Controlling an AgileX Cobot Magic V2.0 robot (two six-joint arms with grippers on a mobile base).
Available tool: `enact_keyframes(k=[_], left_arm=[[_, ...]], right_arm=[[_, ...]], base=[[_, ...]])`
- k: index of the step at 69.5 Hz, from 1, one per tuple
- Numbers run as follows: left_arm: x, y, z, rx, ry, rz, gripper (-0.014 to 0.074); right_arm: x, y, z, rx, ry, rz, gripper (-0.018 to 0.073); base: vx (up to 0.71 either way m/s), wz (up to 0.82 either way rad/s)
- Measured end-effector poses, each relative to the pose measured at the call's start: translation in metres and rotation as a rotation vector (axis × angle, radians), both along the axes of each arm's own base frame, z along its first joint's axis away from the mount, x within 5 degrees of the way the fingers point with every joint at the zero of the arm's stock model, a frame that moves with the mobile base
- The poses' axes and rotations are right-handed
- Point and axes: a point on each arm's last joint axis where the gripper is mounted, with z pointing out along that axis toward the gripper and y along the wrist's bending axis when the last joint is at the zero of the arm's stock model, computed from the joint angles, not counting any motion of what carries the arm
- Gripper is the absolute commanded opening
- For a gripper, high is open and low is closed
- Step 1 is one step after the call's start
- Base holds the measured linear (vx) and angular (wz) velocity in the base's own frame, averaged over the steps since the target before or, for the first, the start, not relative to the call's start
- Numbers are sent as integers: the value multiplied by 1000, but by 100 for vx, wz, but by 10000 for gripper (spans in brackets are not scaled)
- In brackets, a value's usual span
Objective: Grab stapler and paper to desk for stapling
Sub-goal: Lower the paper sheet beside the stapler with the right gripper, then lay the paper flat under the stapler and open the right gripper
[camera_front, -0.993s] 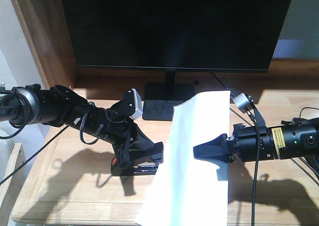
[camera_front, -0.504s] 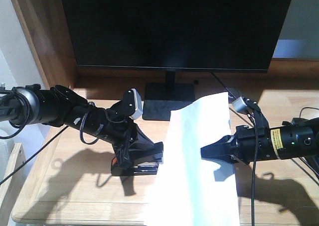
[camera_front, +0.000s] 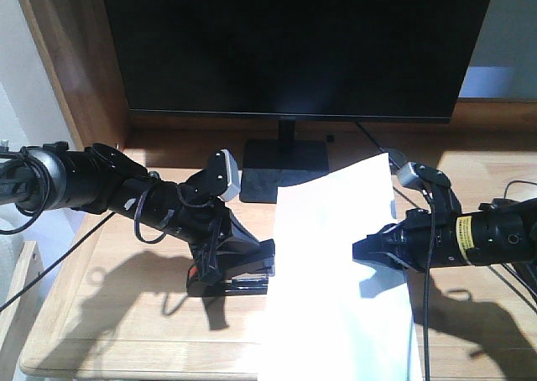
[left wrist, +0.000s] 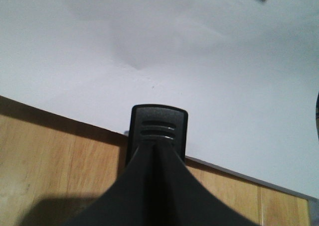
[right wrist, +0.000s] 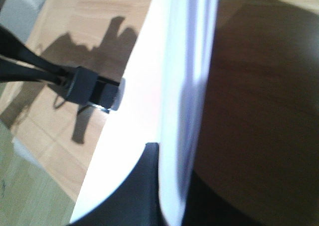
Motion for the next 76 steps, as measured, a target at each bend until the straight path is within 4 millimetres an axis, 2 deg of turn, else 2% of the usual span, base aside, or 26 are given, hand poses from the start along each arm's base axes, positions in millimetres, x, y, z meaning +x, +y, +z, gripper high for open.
enact_keyframes(k=[24,55,76], left_arm=[[0,0,0,0,0,0,-6],[0,0,0,0,0,0,-6],[0,0,0,0,0,0,-6]], right_arm=[[2,-3,-2,-26,3,-38,-6],[-4,7,5,49,-72,128,-6],[-5,11,8,88,-69,137,-6]], base=[[0,0],[0,0],[0,0]])
